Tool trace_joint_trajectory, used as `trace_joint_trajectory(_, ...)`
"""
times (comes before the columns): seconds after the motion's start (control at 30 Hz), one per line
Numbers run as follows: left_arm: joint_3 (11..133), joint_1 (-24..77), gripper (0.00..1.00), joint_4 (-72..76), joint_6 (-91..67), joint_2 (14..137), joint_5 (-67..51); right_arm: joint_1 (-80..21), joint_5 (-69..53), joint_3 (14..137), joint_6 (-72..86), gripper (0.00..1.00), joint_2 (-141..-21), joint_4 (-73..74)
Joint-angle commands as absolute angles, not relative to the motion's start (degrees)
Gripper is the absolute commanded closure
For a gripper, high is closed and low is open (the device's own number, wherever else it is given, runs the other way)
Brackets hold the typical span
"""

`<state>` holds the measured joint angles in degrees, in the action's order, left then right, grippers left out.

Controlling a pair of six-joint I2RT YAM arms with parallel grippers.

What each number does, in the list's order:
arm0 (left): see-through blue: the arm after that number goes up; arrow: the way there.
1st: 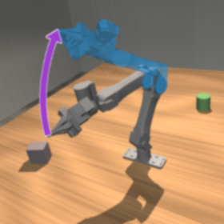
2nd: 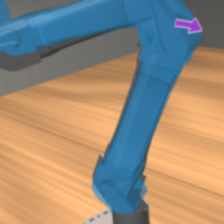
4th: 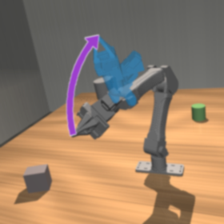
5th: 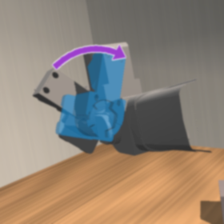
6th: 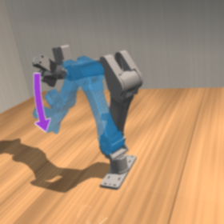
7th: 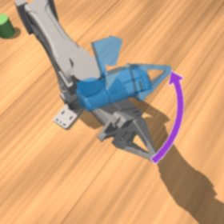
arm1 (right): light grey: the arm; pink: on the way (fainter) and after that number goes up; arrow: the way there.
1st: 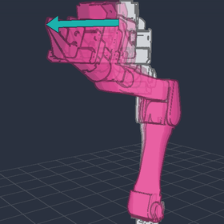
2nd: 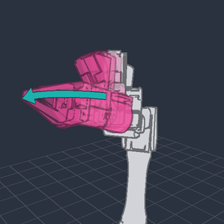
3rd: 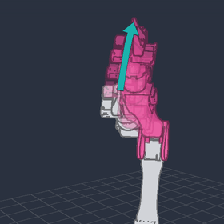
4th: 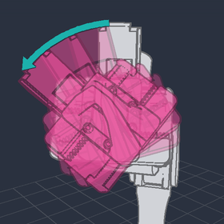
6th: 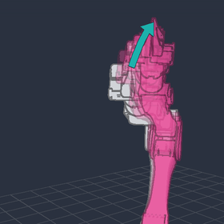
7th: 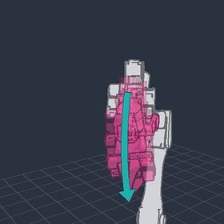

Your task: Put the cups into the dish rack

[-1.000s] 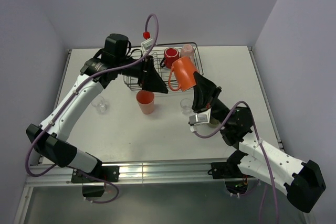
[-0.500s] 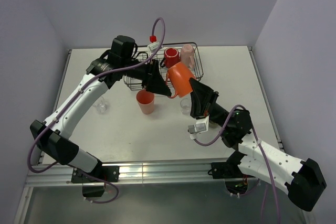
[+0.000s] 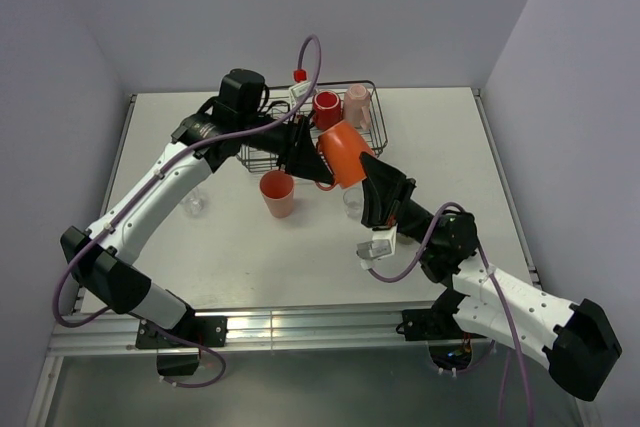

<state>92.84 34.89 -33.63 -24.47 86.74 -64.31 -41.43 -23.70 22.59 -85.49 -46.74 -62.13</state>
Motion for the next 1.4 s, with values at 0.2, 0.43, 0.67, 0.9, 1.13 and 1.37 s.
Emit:
trace_joint_trajectory(0.2,89.3,35.4,1.0,-24.5,-27.4,83.7,-62.8,-42.4,-24.7,22.4,-87.0,1.0,-46.1,-73.1)
trace_joint_trajectory(0.43,91.6,34.9,1.0,-25.2,-23.3,82.4,-57.8,-42.3,-22.6,21.5,-87.7,0.47,-44.8,-70.8)
trace_joint_trajectory(0.67,97.8,31.6,1.0,-27.9,-18.6,85.9,-51.9,-42.4,-18.2,19.8,-91.7,0.01,-43.9,-67.2)
trace_joint_trajectory(0.9,102.3,30.1,1.0,-30.1,-12.6,90.3,-40.3,-42.0,-7.2,19.2,-91.6,0.0,-40.5,-59.3)
trace_joint_trajectory(1.13,105.2,30.1,1.0,-29.9,-9.9,95.8,-21.8,-37.1,0.8,19.0,-83.3,0.0,-36.3,-46.8)
trace_joint_trajectory(1.37,108.3,31.0,1.0,-28.0,-8.7,103.3,-12.1,-31.4,3.7,18.0,-79.9,0.0,-37.1,-43.8)
